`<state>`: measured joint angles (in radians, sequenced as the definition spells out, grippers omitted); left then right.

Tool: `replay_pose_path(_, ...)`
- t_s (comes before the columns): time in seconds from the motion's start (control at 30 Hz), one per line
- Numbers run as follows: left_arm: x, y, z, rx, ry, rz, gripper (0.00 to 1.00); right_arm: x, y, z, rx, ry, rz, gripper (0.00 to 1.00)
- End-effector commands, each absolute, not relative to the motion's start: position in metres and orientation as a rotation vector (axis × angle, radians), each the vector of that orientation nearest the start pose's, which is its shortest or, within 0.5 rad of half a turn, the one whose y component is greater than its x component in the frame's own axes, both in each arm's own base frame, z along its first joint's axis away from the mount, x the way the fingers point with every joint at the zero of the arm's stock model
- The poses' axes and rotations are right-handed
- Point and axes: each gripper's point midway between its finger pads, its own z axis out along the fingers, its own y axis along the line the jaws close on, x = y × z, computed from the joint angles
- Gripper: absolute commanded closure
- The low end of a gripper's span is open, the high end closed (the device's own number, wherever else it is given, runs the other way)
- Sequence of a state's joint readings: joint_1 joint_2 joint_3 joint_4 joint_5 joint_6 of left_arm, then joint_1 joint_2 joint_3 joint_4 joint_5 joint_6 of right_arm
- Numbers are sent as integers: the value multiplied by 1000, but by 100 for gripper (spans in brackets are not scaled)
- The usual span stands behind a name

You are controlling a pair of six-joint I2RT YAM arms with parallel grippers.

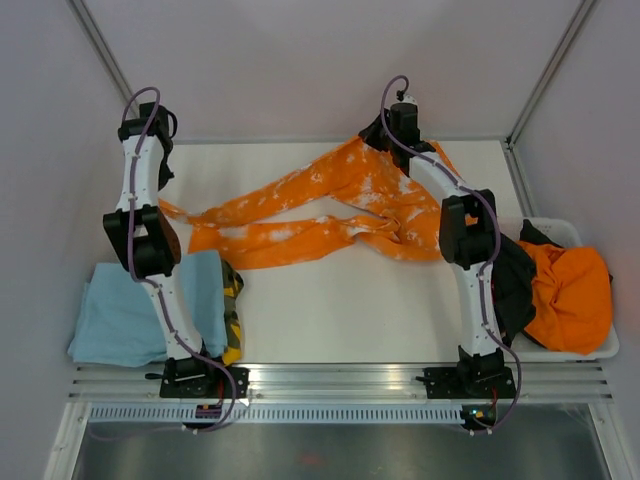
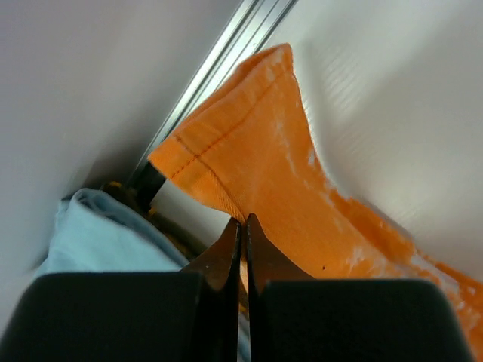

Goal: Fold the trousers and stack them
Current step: Flatten the trousers out

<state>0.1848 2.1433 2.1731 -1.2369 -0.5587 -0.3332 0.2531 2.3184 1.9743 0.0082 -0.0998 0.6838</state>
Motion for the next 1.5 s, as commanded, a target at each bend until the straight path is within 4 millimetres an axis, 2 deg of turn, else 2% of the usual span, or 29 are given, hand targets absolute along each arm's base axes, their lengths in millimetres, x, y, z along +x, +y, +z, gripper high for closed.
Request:
replay_pose_path(0.0,438,172,159,-873,2554,728,98,662,223,140,298,1992,766,100)
replay_pose_path(0.03,443,177,156,-915,2521,738,98,674,225,136,285,1965,791,100)
replay_pose_path(0.07,448,183,151,-964,2487,733,98,679,228,134,271,1951,815,100)
replay_pose_path(0.13,459,182,144,-1071,2412,636,98,687,232,132,233,1902,862,100)
replay_pose_path(0.17,474,185,150,-1109,2334,531,98,688,234,130,222,1891,870,100)
replay_pose_path(0.2,478,184,148,-1169,2292,481,98,689,234,129,215,1885,873,100)
replay_pose_path(0.3,504,184,166,-1189,2172,354,98,689,236,125,161,1873,876,100)
replay_pose_path(0.4,512,182,191,-1184,2095,299,98,682,243,141,107,1835,933,100)
replay_pose_path(0.47,510,181,206,-1170,2068,288,98,676,245,168,73,1784,964,100)
replay_pose_path(0.5,506,182,224,-1160,2035,284,98,668,246,187,47,1751,981,100)
replay_pose_path(0.6,493,181,249,-1108,2018,306,98,656,241,219,39,1694,977,100)
replay_pose_path(0.63,484,179,268,-1090,1995,306,98,644,237,240,35,1660,977,100)
replay_pose_path(0.7,468,180,275,-1055,2013,356,98,631,233,260,30,1628,972,100)
replay_pose_path(0.73,455,179,287,-1046,2010,373,98,616,229,278,24,1603,971,100)
replay_pose_path(0.77,445,180,285,-1027,2040,416,98,609,226,285,23,1591,967,100)
replay_pose_path(0.8,437,179,288,-1013,2056,431,98,592,223,299,18,1577,964,100)
replay_pose_path(0.83,422,177,296,-995,2070,443,98,584,219,305,16,1572,954,100)
replay_pose_path(0.87,411,176,290,-976,2110,476,98,577,216,309,22,1570,940,100)
replay_pose_path(0.9,401,175,290,-970,2125,498,98,562,211,313,25,1575,926,100)
replay_pose_path(0.93,388,173,302,-953,2111,501,98,555,207,314,24,1579,904,100)
replay_pose_path(0.97,377,171,293,-924,2160,527,98,549,202,315,34,1584,885,100)
replay_pose_path(1.0,369,169,293,-915,2170,527,98,537,195,316,52,1591,860,100)
replay_pose_path(1.1,343,154,293,-870,2223,489,98,519,180,312,92,1615,790,100)
replay_pose_path(1.13,336,151,286,-873,2250,486,98,515,176,311,107,1620,775,100)
replay_pose_path(1.2,319,145,288,-878,2267,475,98,509,167,308,138,1648,724,100)
replay_pose_path(1.27,306,136,283,-863,2321,449,98,508,163,305,145,1668,695,100)
replay_pose_path(1.37,292,138,283,-846,2376,501,98,515,164,287,160,1750,682,100)
replay_pose_path(1.43,292,143,277,-836,2408,550,98,523,180,263,127,1840,745,100)
replay_pose_path(1.47,295,145,273,-839,2421,562,98,533,188,243,120,1893,773,100)
